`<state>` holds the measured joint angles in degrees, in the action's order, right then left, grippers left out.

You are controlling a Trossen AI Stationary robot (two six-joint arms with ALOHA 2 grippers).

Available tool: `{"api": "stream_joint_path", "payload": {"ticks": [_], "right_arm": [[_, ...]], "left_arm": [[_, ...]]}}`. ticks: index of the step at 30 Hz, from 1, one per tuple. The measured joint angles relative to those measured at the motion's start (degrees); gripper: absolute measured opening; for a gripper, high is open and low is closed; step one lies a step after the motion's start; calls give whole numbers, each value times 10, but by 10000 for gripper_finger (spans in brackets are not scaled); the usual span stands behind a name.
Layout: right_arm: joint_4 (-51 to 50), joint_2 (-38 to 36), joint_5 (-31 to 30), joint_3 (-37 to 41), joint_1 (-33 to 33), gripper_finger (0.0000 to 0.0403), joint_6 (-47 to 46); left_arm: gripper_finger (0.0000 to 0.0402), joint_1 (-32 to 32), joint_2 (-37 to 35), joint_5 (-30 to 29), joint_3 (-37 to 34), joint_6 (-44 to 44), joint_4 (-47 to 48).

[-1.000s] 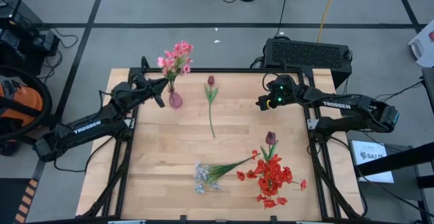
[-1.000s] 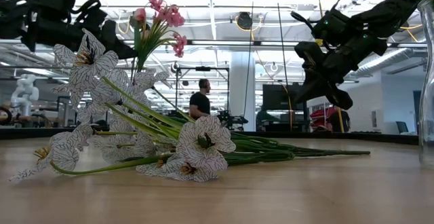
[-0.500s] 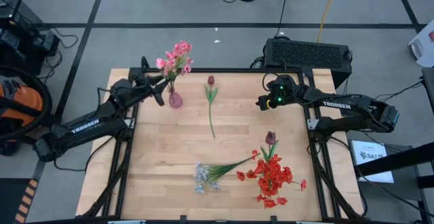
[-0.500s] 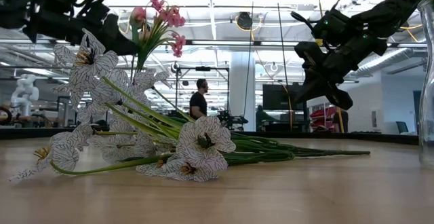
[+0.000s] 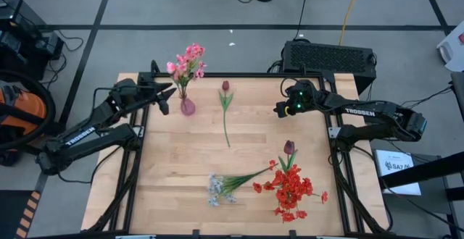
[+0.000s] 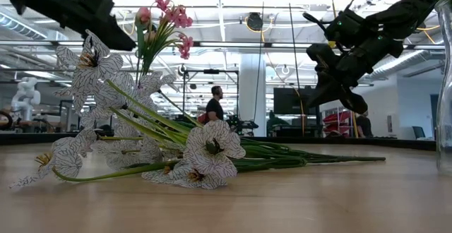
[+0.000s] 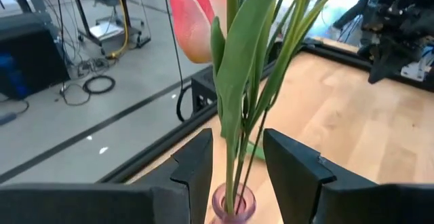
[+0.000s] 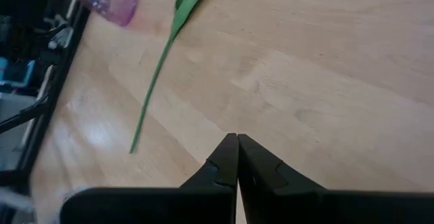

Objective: Sort flowers into vase by color
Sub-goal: Put the pink tulip flower into the pink vase

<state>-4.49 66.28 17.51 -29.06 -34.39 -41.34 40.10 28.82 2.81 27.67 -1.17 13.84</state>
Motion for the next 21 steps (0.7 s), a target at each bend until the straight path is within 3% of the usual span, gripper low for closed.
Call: {"api": "stream_joint_path", "payload": {"ticks": [7,11,17,21], "right_arm": [[0,0,-72,0,0,0,-3],[0,0,-75,0,0,0,-43],[0,0,-75,0,0,0,-45],[36,0,-68,0,0,0,-49]], "left_arm": [[139,0,-28,0,53,0,79],[139,0,-39,0,81,-1,126],[139,-1,-49,0,99,-114,221],[139,-13,-49,2,92,-139,291]]}}
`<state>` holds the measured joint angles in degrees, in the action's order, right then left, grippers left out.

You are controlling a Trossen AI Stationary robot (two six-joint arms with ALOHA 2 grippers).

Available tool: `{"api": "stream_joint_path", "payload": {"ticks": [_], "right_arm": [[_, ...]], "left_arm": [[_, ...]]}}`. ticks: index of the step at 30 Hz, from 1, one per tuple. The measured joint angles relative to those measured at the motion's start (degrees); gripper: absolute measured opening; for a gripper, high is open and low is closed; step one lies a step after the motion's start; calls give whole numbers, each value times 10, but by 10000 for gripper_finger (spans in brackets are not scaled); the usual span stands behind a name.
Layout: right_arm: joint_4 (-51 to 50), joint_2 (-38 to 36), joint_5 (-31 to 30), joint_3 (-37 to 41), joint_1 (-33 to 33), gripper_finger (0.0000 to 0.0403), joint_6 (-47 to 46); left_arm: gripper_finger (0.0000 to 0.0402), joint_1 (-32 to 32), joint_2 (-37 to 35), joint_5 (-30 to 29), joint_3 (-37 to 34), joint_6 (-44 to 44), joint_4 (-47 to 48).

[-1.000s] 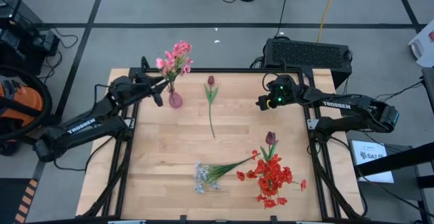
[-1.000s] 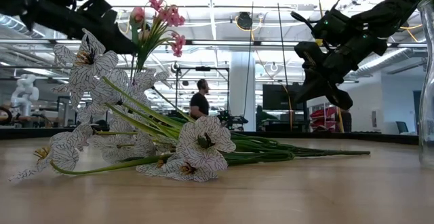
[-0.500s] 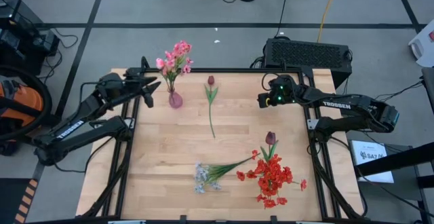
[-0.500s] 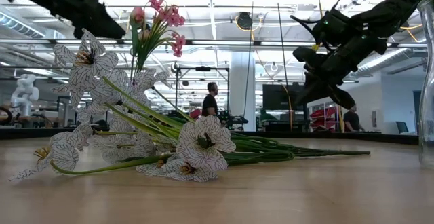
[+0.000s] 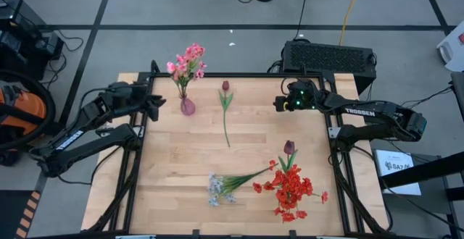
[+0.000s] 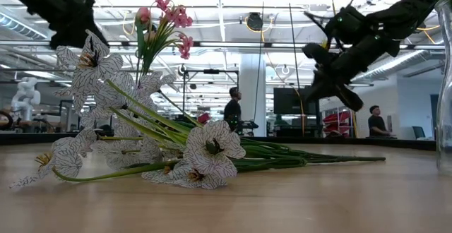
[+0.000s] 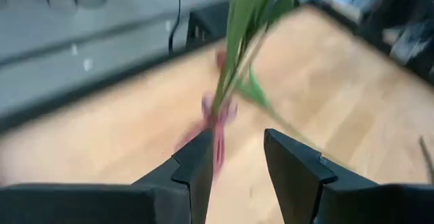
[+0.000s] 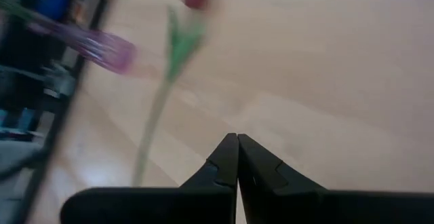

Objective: Sort flowers into vase by color
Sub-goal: Put the pink tulip flower into the pink vase

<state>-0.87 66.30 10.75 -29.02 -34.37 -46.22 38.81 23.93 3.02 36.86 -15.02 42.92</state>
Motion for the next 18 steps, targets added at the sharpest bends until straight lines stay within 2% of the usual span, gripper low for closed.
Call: {"api": "stream_joint_path", "payload": {"ticks": [4,8,12,18], "right_arm": [[70,4,-9,-17,22,0,-2],[44,42,-44,-100,55,0,42],[-35,128,-52,-228,79,0,84],[-237,295,-53,-443,98,0,134]], "left_arm": [[139,-11,0,0,-11,-30,19],[139,-15,0,-1,-18,-31,15],[139,-15,0,-1,-22,-31,15],[139,-15,0,-1,-37,-40,16]]}}
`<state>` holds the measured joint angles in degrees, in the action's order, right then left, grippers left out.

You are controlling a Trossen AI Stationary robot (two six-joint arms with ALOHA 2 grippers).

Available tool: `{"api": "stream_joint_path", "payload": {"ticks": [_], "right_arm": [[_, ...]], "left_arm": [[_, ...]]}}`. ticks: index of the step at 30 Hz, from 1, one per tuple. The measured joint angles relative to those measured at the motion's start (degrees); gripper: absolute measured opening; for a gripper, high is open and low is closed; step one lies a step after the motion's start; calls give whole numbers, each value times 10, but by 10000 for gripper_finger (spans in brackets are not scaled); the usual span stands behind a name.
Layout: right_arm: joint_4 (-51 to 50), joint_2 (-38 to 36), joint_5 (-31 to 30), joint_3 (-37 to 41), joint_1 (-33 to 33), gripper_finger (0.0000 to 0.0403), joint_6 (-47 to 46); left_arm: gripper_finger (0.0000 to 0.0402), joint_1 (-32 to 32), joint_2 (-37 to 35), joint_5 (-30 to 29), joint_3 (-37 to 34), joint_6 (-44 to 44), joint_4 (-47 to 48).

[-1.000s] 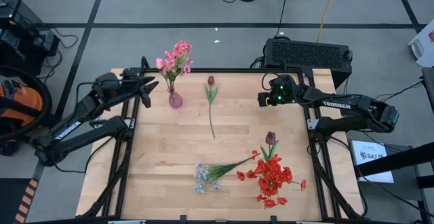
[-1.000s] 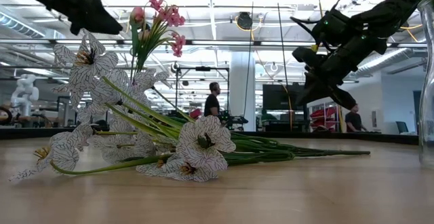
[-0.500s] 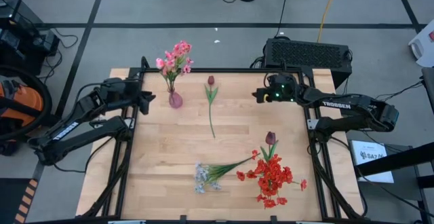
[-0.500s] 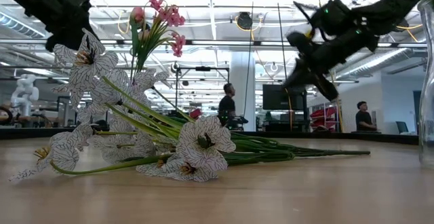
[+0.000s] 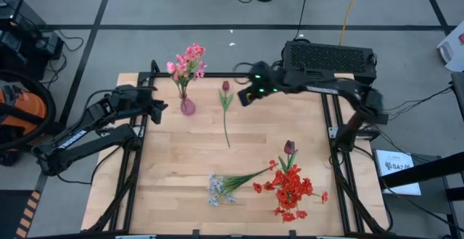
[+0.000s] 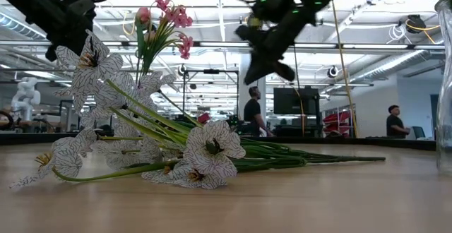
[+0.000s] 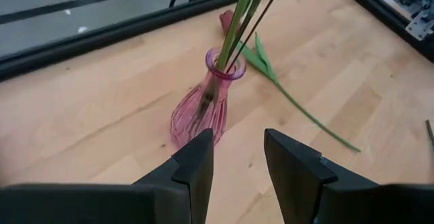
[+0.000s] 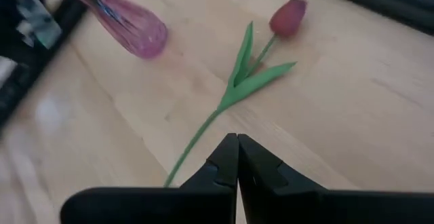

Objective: Sort flowers into vase by color
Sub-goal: Put the pink tulip flower into the pink vase

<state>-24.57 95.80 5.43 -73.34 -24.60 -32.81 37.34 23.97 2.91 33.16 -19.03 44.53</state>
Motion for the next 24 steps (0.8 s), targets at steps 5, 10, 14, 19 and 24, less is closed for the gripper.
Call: {"api": "stream_joint_path", "payload": {"ticks": [5,10,14,19,24], "right_arm": [[-101,115,-20,-140,11,1,11],[-114,192,-37,-218,19,21,10],[-96,235,-39,-247,26,56,-7],[-69,276,-38,-247,32,113,-45],[-57,312,-41,-247,33,167,-71]], "left_arm": [[139,0,0,0,-8,-1,11],[139,0,0,0,-8,-1,30],[139,0,0,1,-8,-1,31],[139,0,0,1,-8,-2,30],[139,0,0,3,-8,-2,30]]}}
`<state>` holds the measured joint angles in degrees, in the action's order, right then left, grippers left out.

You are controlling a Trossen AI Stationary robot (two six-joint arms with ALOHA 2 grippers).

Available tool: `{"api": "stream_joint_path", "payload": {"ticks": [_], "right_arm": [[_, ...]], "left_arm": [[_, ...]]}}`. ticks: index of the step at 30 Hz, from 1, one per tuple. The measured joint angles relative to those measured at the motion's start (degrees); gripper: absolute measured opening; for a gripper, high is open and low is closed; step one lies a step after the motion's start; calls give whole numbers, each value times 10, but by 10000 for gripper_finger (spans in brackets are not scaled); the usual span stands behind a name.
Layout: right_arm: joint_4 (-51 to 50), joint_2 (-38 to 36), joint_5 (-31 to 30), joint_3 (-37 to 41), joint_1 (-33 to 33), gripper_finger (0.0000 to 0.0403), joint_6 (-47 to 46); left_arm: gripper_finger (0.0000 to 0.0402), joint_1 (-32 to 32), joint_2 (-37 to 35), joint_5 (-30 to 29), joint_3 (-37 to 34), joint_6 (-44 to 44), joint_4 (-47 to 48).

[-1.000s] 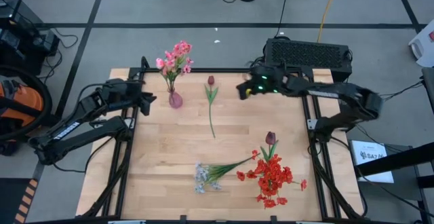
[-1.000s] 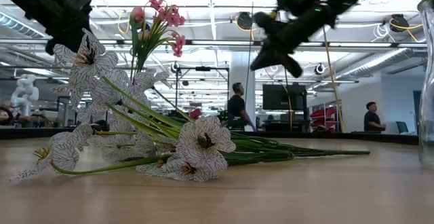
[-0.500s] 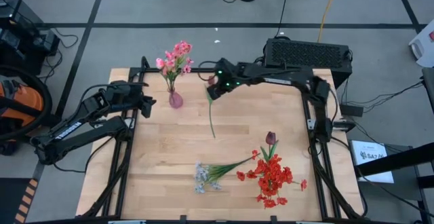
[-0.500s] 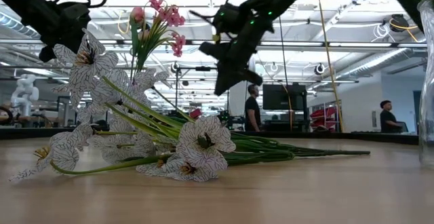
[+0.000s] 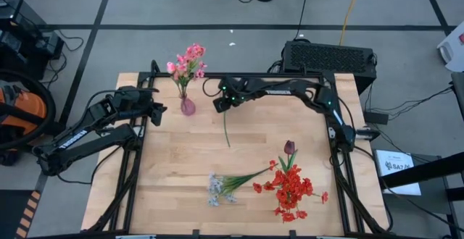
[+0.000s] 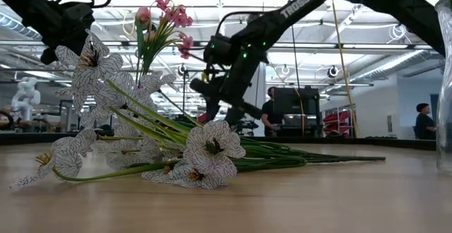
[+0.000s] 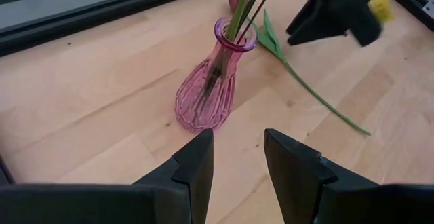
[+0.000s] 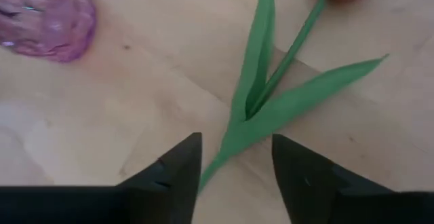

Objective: Sort flowers into vase by color
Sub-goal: Put the pink tulip flower into the pink vase, then put the red tulip into the transparent vase

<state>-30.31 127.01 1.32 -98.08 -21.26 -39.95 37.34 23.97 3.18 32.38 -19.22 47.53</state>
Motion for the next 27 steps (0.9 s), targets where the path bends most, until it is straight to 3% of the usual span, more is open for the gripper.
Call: {"api": "stream_joint_path", "payload": {"ticks": [6,13,20,23,27], "right_arm": [[28,25,-23,0,4,209,-26],[16,40,-112,0,27,208,-17],[-39,45,-124,-3,37,206,-17],[-81,45,-127,-4,44,187,-9],[-103,45,-129,-3,55,113,18]], "left_arm": [[139,0,0,0,0,0,0],[139,0,0,0,0,0,-1],[139,0,0,1,0,1,-1],[139,0,0,1,0,1,-2],[139,0,0,1,0,1,-3]]}}
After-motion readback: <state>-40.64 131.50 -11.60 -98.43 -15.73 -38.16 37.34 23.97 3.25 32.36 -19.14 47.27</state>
